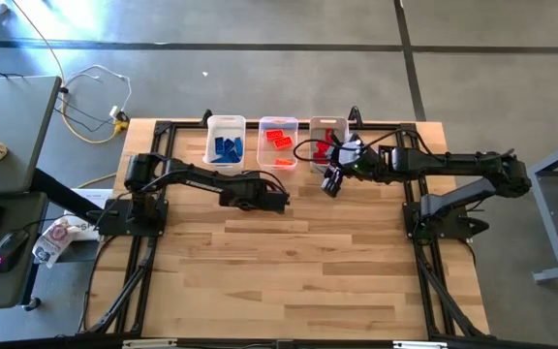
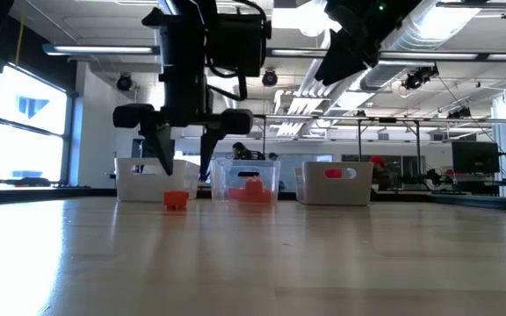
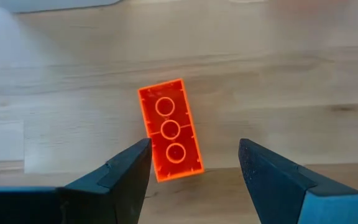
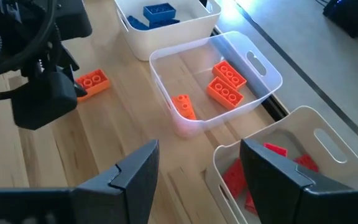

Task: Sort & place blocks by color
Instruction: Put the orange game piece into the transparent bin

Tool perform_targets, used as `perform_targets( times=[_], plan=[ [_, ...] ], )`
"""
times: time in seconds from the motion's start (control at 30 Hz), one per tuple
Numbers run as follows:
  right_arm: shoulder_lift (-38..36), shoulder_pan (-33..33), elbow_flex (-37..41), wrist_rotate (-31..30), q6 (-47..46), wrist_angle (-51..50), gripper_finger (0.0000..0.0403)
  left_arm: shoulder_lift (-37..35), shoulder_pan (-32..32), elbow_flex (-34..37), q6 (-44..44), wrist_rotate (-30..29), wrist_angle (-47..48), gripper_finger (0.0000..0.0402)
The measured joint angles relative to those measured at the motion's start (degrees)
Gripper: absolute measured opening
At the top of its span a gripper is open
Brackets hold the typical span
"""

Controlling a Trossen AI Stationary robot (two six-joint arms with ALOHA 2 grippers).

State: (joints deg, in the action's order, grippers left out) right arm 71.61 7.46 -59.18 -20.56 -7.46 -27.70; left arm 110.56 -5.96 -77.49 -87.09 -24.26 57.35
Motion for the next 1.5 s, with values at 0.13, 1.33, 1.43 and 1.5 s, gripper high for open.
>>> perform_targets(
  times=[0.13, 1.33, 1.43, 1.5],
  plan=[
    [0.0, 0.0, 0.0, 0.0, 0.0, -0.7, 0.0211, 0.5, 0.0, 0.0, -1.3, -0.4, -0.2, 0.0227],
    [0.0, 0.0, 0.0, -0.4, 1.5, -2.5, 0.0211, 8.3, -1.4, -0.3, 7.3, 0.9, -2.1, 0.0195],
    [0.0, 0.0, 0.0, -0.5, 1.5, -2.5, 0.0211, 8.3, -1.5, -0.3, 11.2, 0.4, -2.4, 0.0151],
    [0.0, 0.0, 0.0, -0.7, 2.3, -2.6, 0.0211, 8.3, -1.4, -0.3, 13.5, -0.7, -2.3, 0.012]
  ],
)
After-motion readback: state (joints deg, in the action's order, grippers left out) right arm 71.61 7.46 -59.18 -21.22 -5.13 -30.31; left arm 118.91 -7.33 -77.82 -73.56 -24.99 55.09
